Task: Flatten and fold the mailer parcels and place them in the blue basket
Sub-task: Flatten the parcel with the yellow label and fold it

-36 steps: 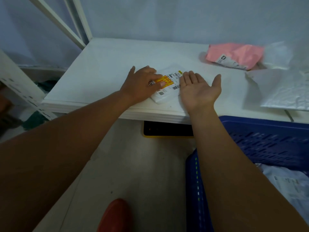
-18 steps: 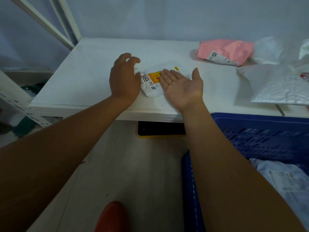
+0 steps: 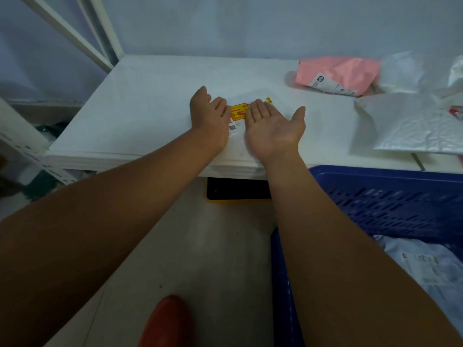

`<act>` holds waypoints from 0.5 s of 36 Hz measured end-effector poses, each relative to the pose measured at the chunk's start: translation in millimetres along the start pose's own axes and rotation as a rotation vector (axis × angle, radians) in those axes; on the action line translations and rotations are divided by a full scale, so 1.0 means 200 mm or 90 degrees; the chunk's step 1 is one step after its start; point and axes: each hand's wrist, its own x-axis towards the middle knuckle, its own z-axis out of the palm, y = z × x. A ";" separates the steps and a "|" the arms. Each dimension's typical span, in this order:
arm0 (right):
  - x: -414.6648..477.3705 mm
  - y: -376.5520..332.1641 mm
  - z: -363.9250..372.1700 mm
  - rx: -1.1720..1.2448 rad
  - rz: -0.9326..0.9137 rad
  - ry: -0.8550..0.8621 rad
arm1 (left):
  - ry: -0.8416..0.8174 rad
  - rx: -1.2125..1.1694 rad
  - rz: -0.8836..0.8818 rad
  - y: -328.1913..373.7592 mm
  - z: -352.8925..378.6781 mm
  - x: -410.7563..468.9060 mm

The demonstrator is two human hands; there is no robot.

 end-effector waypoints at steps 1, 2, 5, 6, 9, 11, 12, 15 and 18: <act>0.00 0.01 0.01 0.011 -0.024 0.005 | 0.010 0.000 0.017 -0.01 0.01 0.00; -0.01 0.02 0.01 0.017 -0.042 0.008 | 0.016 -0.006 0.036 -0.02 0.02 0.00; -0.01 0.03 0.01 0.031 -0.076 0.019 | 0.005 -0.010 0.067 -0.04 0.01 0.01; -0.01 0.03 0.01 0.025 -0.081 0.021 | -0.010 0.006 0.070 -0.04 0.00 0.01; 0.00 0.00 0.00 0.052 -0.077 -0.017 | -0.054 0.100 0.089 -0.06 -0.02 0.01; 0.01 -0.02 0.00 0.037 -0.054 -0.023 | -0.052 0.155 0.106 -0.06 -0.01 -0.01; 0.01 -0.03 0.01 0.018 -0.048 -0.010 | -0.047 0.177 0.111 -0.06 0.00 -0.01; 0.03 -0.01 0.03 -0.048 -0.050 0.034 | -0.070 0.291 0.150 -0.07 0.00 0.00; 0.00 -0.02 0.05 -0.071 -0.045 0.084 | -0.164 0.499 0.226 -0.09 -0.03 0.00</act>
